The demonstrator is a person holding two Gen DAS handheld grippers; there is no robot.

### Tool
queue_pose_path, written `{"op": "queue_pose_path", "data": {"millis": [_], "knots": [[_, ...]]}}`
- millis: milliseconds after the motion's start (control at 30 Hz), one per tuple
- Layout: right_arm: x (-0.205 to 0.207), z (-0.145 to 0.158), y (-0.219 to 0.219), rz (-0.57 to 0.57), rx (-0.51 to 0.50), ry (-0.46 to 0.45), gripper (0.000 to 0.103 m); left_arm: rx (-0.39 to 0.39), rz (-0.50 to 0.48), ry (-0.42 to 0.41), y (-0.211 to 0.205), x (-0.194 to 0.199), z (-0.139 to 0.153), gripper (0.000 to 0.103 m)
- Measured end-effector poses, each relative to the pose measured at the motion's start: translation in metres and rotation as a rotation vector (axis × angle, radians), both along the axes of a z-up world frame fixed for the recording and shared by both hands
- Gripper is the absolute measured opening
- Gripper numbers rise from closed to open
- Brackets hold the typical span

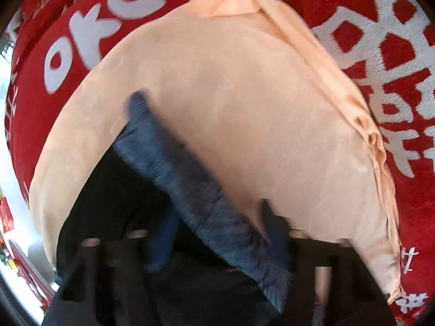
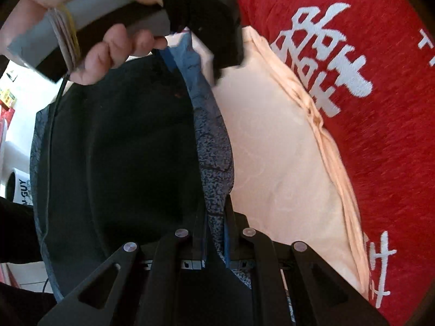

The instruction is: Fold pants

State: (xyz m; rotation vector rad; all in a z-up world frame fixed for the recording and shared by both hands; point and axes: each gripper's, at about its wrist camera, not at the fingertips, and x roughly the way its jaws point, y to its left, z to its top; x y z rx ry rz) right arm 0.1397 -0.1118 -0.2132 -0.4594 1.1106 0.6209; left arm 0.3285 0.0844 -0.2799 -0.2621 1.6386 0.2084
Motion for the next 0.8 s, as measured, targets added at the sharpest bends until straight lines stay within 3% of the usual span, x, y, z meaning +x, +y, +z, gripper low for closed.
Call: {"op": "queue_pose_path", "data": {"millis": [67, 133, 267, 300, 333, 400, 433, 467, 500, 533, 633, 667, 800], "knots": [[-0.005, 0.004, 0.003, 0.022, -0.023, -0.022, 0.010, -0.054, 0.037, -0.051, 0.013, -0.011, 0.007, 0.032], [-0.003, -0.005, 0.037, 0.042, -0.045, -0.035, 0.010, -0.096, 0.056, -0.065, 0.023, -0.021, 0.008, 0.030], [0.002, -0.020, 0.039, 0.138, -0.064, -0.022, 0.015, -0.119, 0.063, -0.083, 0.034, -0.026, 0.004, 0.030], [0.010, -0.026, 0.037, 0.148, -0.066, 0.008, 0.021, -0.116, 0.062, -0.081, 0.031, -0.027, 0.005, 0.030], [0.019, -0.032, 0.033, 0.148, -0.066, 0.056, 0.040, -0.117, 0.063, -0.083, 0.031, -0.027, 0.005, 0.030], [0.035, -0.044, 0.027, 0.133, -0.076, 0.104, 0.059, -0.130, 0.067, -0.092, 0.036, -0.031, 0.005, 0.030], [0.041, -0.049, 0.024, 0.130, -0.068, 0.134, 0.059, -0.135, 0.065, -0.098, 0.038, -0.032, 0.005, 0.030], [0.049, -0.054, 0.020, 0.115, -0.025, 0.200, 0.054, -0.137, 0.060, -0.102, 0.041, -0.033, 0.006, 0.030], [0.055, -0.057, 0.017, 0.095, 0.023, 0.259, 0.042, -0.139, 0.054, -0.106, 0.042, -0.034, 0.007, 0.030], [0.058, -0.058, 0.014, 0.074, 0.085, 0.331, 0.012, -0.139, 0.051, -0.107, 0.045, -0.036, 0.009, 0.030], [0.047, -0.040, 0.017, 0.062, 0.132, 0.343, 0.011, -0.175, 0.073, -0.110, 0.044, -0.049, 0.021, 0.030], [0.041, -0.028, 0.017, 0.043, 0.136, 0.314, 0.010, -0.191, 0.077, -0.120, 0.046, -0.047, 0.026, 0.023], [0.006, 0.031, 0.019, -0.030, 0.155, 0.187, 0.010, -0.294, 0.062, -0.215, 0.065, -0.086, 0.070, 0.023]]}}
